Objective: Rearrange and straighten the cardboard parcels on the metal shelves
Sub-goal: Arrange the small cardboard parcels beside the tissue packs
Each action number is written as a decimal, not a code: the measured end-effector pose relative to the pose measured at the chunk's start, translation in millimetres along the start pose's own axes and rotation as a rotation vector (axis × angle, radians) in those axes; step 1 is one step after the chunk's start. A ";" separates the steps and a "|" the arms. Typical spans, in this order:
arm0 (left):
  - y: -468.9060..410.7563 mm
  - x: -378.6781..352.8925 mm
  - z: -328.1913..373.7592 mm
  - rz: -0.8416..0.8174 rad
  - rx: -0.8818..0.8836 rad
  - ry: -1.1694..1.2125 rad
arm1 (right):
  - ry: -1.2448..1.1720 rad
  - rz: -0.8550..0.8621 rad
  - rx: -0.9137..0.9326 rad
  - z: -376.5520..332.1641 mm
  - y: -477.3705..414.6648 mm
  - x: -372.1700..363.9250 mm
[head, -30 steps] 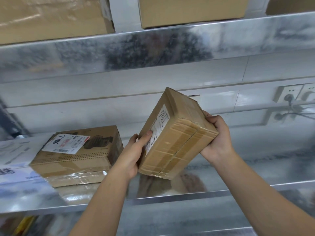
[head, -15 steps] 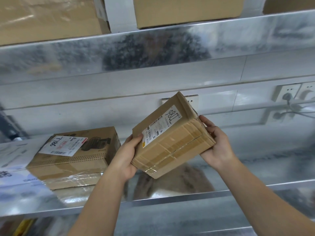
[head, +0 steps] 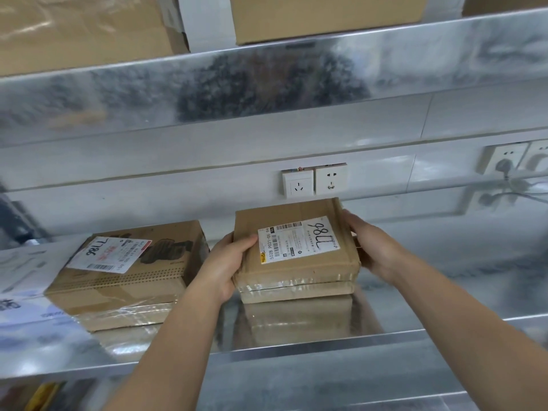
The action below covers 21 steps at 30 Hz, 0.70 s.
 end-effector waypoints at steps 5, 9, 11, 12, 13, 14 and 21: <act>-8.4 -2.6 -3.0 0.007 0.013 -0.064 | -0.019 -0.055 -0.043 -1.4 -7.9 -13.1; -14.8 -4.2 -3.0 -0.036 0.043 -0.165 | -0.043 -0.058 -0.114 4.0 -15.5 -15.3; -18.3 -0.9 -3.6 -0.049 0.061 -0.225 | -0.043 -0.057 -0.128 4.7 -18.8 -14.1; -20.3 0.1 -4.6 -0.058 0.068 -0.251 | -0.035 -0.053 -0.127 4.3 -19.5 -13.0; -21.6 1.1 -4.7 -0.063 0.070 -0.274 | -0.021 -0.052 -0.123 2.8 -20.3 -12.5; -22.7 1.6 -4.8 -0.068 0.072 -0.294 | -0.004 -0.052 -0.119 1.5 -22.1 -12.2; -22.6 1.5 -4.5 -0.114 0.052 -0.328 | 0.135 -0.054 -0.142 3.3 -32.0 -8.0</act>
Point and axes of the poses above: each hand's wrist, its own y-axis away from the middle knuckle, its own x-axis out of the back of the hand, z = x × y, the point moved 9 cm from there along -y, towards the middle knuckle, and after that the axes turned 15 degrees about -x, right-handed, at the moved point
